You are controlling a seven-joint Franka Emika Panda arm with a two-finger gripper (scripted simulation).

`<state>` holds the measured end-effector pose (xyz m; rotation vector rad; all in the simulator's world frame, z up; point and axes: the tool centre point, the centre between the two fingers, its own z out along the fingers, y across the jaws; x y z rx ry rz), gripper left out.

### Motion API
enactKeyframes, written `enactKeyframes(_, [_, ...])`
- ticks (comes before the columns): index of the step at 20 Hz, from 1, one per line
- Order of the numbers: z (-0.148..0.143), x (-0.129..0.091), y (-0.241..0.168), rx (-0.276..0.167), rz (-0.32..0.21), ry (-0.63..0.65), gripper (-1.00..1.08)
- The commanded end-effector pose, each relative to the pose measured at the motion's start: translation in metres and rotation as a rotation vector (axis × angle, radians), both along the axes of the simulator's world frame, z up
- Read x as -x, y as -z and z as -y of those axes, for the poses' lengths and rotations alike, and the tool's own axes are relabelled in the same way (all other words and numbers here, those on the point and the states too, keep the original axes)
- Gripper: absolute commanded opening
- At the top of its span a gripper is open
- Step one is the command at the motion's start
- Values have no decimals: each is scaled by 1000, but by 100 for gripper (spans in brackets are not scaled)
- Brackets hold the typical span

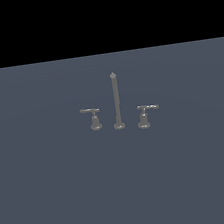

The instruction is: Turn on the faucet by rotating a designated handle.

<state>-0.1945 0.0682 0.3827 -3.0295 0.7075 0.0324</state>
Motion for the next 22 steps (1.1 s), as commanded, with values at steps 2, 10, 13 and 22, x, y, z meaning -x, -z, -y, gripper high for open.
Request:
enactKeyframes(2, [-13, -13, 17, 0, -1, 75, -100])
enactKeyframes(10, [-37, -46, 54, 2, -2, 240, -100])
enactKeyframes(13, [-45, -59, 68, 2, -3, 300, -100])
enactKeyframes(22, [-62, -98, 107, 4, -5, 472, -100])
